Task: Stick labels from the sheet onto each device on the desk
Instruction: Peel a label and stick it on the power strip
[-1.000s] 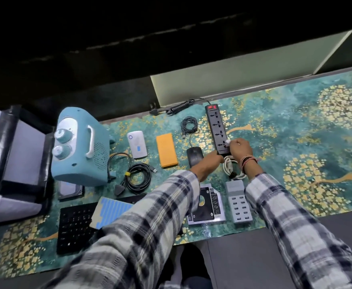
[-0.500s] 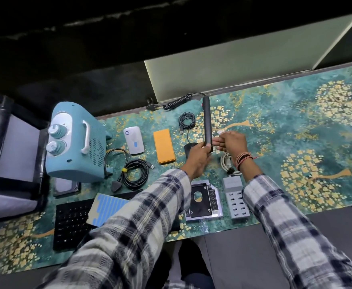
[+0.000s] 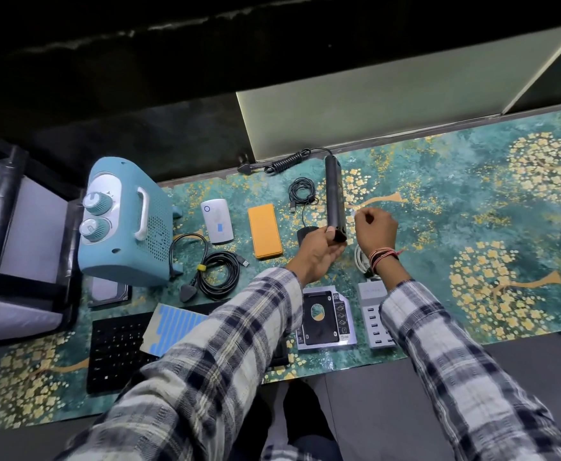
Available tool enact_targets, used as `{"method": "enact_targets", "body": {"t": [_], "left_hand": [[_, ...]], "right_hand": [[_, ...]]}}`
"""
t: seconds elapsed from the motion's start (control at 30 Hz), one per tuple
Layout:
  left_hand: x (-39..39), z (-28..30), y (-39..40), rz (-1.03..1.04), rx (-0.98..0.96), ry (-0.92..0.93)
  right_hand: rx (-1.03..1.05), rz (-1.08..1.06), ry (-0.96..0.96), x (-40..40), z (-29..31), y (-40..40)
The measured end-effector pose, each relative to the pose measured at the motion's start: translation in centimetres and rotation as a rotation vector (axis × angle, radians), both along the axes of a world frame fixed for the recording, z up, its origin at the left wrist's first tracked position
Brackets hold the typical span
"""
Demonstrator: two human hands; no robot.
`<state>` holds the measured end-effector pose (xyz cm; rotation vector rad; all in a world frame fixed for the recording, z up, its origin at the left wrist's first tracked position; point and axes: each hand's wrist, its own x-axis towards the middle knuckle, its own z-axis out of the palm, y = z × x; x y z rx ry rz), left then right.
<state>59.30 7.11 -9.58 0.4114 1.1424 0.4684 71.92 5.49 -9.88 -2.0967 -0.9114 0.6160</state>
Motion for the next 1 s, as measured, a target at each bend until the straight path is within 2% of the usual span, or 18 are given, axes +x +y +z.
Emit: {"method": "enact_targets", "body": {"t": [0.13,0.23,0.4,0.53,0.67,0.73,0.87,1.0], "left_hand": [[-0.2,-0.1,0.2,0.016,-0.008,-0.014],[-0.4,-0.1,0.2,0.018,-0.013,-0.031],[-0.6,0.1,0.2,0.025,-0.009,-0.074],[-0.9,-0.2,0.3,0.034,-0.017,-0.052],[-1.1,-0.3,0.4,0.029,-0.022,-0.043],[-1.1,-0.3,0.4,0.019,-0.022,-0.045],[-0.9,-0.4,0.4,-0.005,-0.014,-0.031],[-0.8,-0.4,0.5,-0.036,0.046,-0.027]], "right_hand": [[0.029,-0.001,-0.084,-0.3,0.0,0.3],[0.048,0.082,-0.116,-0.3,0.0,0.1],[0.064,0.256,-0.062,-0.6,-0.5,-0.9],[0.051,0.235,0.069,-0.3,-0.9,-1.4],[0.087,0.171,0.072,-0.1,-0.6,-1.3],[0.101,0.058,0.180,0.2,-0.8,-0.9],[0.097,-0.079,0.512,0.3,-0.9,-0.2],[0.089,-0.137,0.583,0.0,-0.9,-0.3]]}}
